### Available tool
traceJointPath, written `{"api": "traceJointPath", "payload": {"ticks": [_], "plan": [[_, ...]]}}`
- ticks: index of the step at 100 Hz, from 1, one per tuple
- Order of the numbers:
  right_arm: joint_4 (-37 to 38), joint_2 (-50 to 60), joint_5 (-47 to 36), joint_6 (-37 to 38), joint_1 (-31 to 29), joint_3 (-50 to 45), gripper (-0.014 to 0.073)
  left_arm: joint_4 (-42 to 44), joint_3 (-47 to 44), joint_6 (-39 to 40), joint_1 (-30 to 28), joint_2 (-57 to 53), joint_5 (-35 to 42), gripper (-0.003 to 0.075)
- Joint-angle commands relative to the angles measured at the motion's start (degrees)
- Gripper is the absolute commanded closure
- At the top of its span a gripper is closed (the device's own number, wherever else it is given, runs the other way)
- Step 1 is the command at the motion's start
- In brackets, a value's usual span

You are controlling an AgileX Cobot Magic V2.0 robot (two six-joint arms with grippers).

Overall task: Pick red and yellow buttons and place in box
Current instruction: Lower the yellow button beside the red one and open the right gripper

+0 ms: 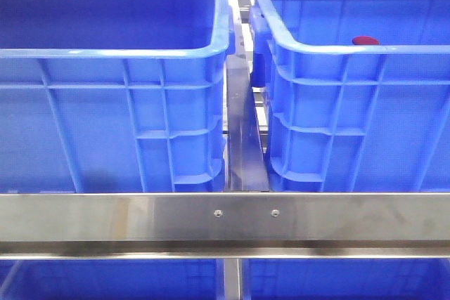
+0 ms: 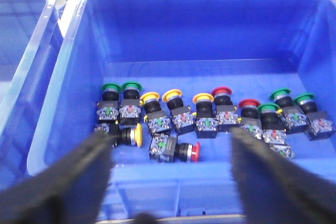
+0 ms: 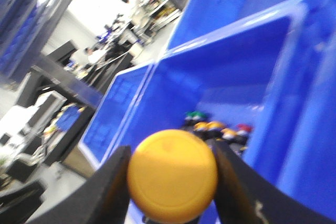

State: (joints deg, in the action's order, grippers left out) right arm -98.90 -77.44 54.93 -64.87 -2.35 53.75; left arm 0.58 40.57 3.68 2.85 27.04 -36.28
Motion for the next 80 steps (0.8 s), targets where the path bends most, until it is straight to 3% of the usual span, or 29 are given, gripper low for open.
{"api": "traceJointPath", "payload": {"ticks": [1, 19, 55, 80], "plan": [[-3.4, 1.9, 0.2, -2.9, -2.5, 2.0, 0.0400, -0.6, -0.4, 0.6, -0.2, -2.5, 4.7, 0.0433], [-3.4, 1.9, -8.7, -9.3, -6.2, 2.1, 0.0400, -0.6, -2.1, 0.6, -0.2, -5.9, 4.8, 0.0739], [-6.8, 0.5, -39.8, -29.4, -6.9, 2.9, 0.0400, -0.6, -2.1, 0.6, -0.2, -6.0, 4.8, 0.0739], [-9.4, -7.7, -42.8, -36.5, -6.9, 7.2, 0.0400, -0.6, -2.1, 0.6, -0.2, -6.0, 4.8, 0.0739]]}}
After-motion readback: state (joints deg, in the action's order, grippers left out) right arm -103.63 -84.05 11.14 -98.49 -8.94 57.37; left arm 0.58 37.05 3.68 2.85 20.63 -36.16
